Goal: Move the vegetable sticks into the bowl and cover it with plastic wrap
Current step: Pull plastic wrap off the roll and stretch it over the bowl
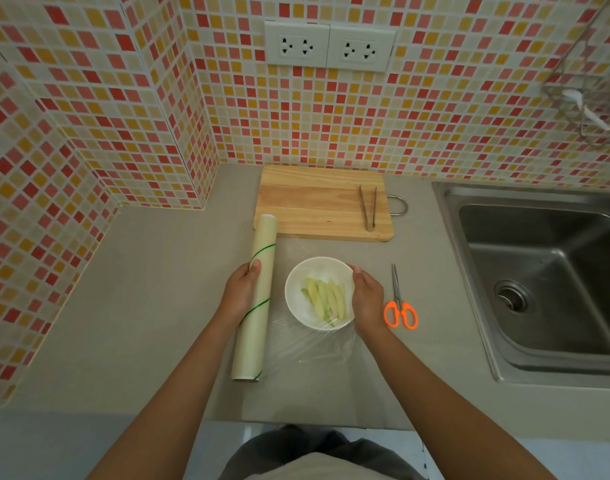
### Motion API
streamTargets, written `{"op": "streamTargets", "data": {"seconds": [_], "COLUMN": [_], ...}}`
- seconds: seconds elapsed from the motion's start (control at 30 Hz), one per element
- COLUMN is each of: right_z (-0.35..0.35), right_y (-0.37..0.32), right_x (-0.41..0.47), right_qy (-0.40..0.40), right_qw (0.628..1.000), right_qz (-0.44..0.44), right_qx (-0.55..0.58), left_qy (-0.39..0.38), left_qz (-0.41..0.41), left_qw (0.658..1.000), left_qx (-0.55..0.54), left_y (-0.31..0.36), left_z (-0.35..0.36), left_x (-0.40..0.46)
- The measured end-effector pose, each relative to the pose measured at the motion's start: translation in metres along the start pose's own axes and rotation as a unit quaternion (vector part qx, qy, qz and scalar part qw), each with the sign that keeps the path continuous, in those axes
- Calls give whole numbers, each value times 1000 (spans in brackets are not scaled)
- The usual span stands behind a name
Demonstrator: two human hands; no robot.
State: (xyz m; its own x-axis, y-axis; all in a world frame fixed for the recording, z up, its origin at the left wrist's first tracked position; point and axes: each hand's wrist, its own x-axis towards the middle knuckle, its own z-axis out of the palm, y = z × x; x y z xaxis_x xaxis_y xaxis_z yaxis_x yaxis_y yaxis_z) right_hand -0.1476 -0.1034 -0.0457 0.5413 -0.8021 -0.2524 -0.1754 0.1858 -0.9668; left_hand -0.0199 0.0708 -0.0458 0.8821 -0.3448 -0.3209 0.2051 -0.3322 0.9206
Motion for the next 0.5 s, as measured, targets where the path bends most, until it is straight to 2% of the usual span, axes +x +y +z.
{"op": "streamTargets", "data": {"seconds": [0.5], "right_z": [-4], "right_y": [2], "right_x": [5], "right_qy": [-18], "right_qw": [1000], "right_qz": [6], "right_qx": [0], "left_qy": [8], "left_qz": [34], "left_qw": [999], "left_qx": [-27], "left_y": [-7], "left_z": [-2], "left_x": [-3]}}
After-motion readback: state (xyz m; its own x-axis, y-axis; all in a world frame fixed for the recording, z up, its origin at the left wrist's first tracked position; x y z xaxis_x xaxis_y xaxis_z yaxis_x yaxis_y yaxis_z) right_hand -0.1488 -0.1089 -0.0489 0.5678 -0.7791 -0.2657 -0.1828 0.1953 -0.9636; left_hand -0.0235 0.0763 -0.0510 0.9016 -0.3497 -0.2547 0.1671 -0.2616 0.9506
